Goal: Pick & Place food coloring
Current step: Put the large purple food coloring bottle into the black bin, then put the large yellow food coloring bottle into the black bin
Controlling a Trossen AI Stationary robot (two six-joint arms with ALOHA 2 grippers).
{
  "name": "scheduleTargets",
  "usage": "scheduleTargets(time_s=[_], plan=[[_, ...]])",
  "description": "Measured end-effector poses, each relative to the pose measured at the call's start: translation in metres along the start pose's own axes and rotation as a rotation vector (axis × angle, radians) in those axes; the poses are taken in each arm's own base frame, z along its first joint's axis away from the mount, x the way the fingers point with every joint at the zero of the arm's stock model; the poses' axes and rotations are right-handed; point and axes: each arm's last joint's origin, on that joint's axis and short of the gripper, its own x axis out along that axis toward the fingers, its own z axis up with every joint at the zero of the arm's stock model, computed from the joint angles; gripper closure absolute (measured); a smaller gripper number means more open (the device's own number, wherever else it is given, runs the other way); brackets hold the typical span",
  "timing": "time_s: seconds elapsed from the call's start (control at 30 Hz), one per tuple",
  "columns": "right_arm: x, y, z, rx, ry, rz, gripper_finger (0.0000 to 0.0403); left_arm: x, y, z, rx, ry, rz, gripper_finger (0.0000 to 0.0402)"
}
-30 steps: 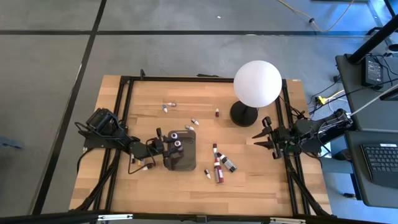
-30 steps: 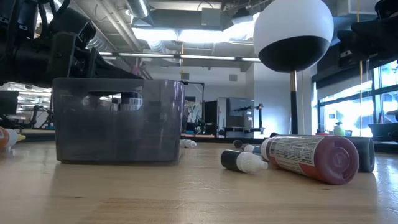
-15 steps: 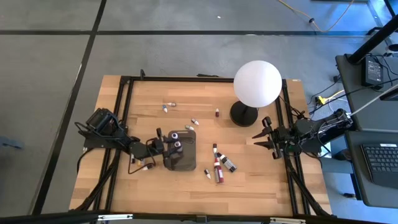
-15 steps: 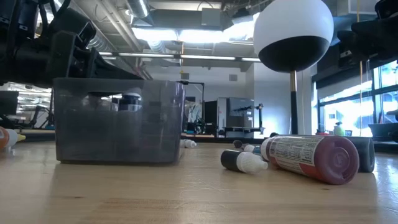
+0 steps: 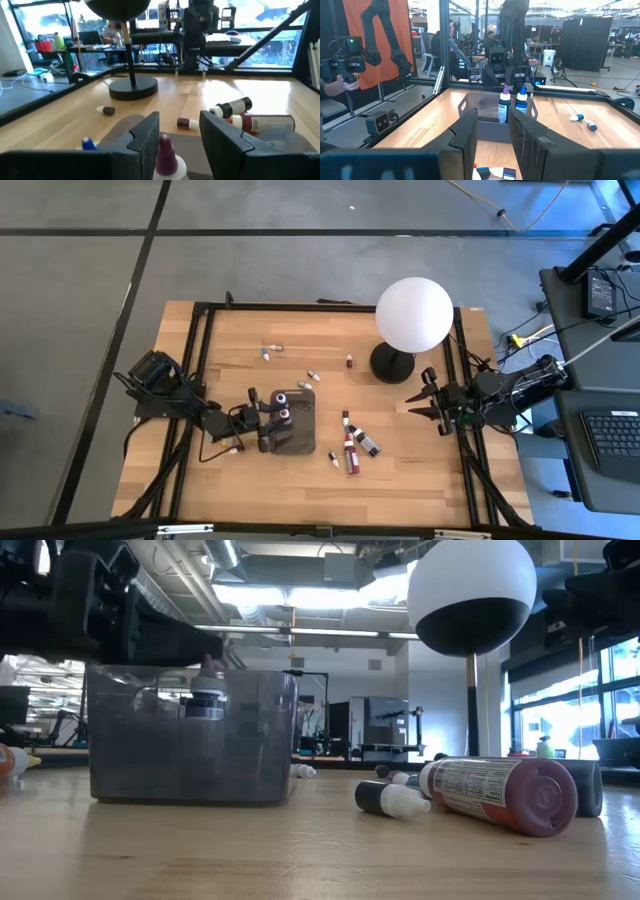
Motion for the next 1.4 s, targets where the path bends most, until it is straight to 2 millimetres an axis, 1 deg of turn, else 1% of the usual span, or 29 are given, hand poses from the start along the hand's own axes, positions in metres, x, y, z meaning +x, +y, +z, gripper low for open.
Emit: scheduleTargets(time_s=[0.17, 0.37, 0.47, 0.57, 0.7, 0.83, 0.9, 0.97, 1.03, 1.1, 1.2, 1.3, 1.4], plan=[[0.0, 0.0, 0.0, 0.0, 0.0, 0.0, 0.0289, -0.007, -0.002, 0.013, -0.017, -0.024, 0.031, 0.0262], [0.0, 0.0, 0.0, 0.0, -0.001, 0.0, 0.0289, -0.021, -0.004, 0.044, -0.038, -0.101, 0.042, 0.0262], [0.0, 0.0, 0.0, 0.0, -0.001, 0.0, 0.0289, -0.033, -0.003, 0.058, -0.031, -0.104, 0.087, 0.0264], [0.0, 0.0, 0.0, 0.0, -0.001, 0.0, 0.0289, -0.048, -0.001, 0.068, -0.022, -0.069, 0.167, 0.0265], [0.0, 0.0, 0.0, 0.0, -0.001, -0.001, 0.0289, -0.067, 0.005, 0.086, -0.11, -0.048, 0.252, 0.0262], [0.0, 0.0, 0.0, -0.001, -0.001, -0.001, 0.0289, -0.076, 0.008, 0.101, -0.167, -0.052, 0.243, 0.0261], [0.0, 0.0, 0.0, -0.002, -0.001, 0.0, 0.0289, -0.076, 0.005, 0.107, -0.185, -0.079, 0.178, 0.0262], [0.0, 0.0, 0.0, -0.003, -0.001, 0.0, 0.0289, -0.073, 0.0, 0.11, -0.184, -0.122, 0.056, 0.0263], [0.0, 0.0, 0.0, -0.009, -0.001, -0.001, 0.0289, -0.07, -0.006, 0.11, -0.196, -0.151, -0.083, 0.0262], [0.0, 0.0, 0.0, -0.034, -0.001, -0.001, 0.0289, -0.065, -0.01, 0.109, -0.22, -0.146, -0.175, 0.0261], [0.0, 0.0, 0.0, -0.057, -0.001, -0.001, 0.0289, -0.055, -0.013, 0.109, -0.28, -0.096, -0.186, 0.0262], [0.0, 0.0, 0.0, -0.059, -0.001, -0.001, 0.0289, -0.043, -0.015, 0.107, -0.269, -0.011, -0.138, 0.0265], [0.0, 0.0, 0.0, -0.059, -0.001, -0.001, 0.0289, -0.034, -0.014, 0.114, -0.283, 0.092, -0.129, 0.0265]])
